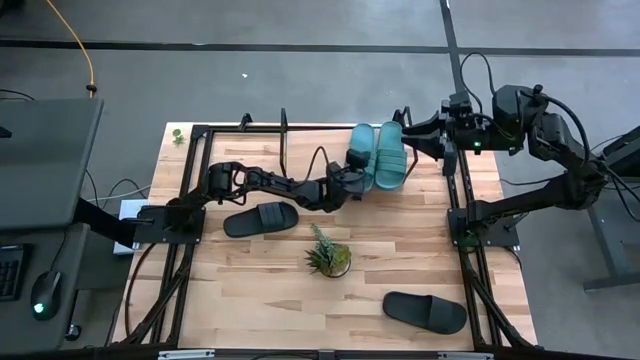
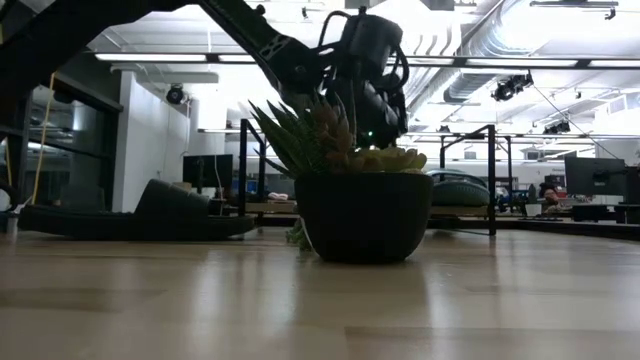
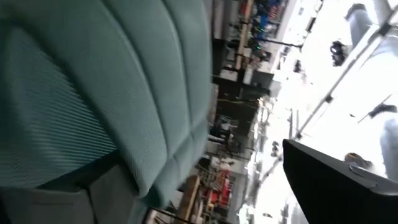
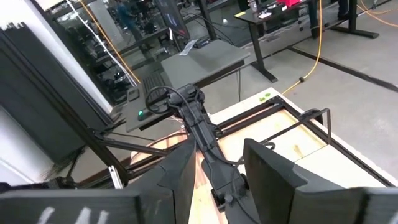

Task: Pick and place slides into the shelf
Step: Put the blue slipper on the shelf

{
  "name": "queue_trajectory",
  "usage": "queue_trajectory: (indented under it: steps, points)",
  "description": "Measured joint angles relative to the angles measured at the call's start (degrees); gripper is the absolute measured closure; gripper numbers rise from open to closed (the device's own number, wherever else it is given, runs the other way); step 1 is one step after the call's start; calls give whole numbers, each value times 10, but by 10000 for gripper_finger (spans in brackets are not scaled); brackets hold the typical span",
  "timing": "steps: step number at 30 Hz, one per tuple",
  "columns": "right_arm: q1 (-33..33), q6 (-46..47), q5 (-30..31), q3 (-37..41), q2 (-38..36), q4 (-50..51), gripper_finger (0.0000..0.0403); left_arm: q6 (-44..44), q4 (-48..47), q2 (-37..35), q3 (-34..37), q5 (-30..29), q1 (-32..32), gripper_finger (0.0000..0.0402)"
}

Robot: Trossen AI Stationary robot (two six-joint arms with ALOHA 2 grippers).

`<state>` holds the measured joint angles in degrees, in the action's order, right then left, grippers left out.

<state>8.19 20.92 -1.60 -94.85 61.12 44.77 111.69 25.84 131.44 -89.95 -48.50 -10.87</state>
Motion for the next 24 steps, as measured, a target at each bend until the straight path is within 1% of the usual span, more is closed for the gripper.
queue_trajectory:
  steps: [4,8,15,20,24]
  points:
    - [0,-4,-1,0,0,1,275,-55,54,0,0,8,0,59]
    - [0,-5,-1,0,0,1,275,-82,93,0,0,22,0,72]
    - [0,-3,-16,0,0,1,275,-86,88,0,0,26,0,92]
    - [0,3,-23,0,0,1,275,-112,63,0,0,28,-4,105]
    - [0,11,-34,0,0,1,275,-108,50,-1,0,49,-12,109]
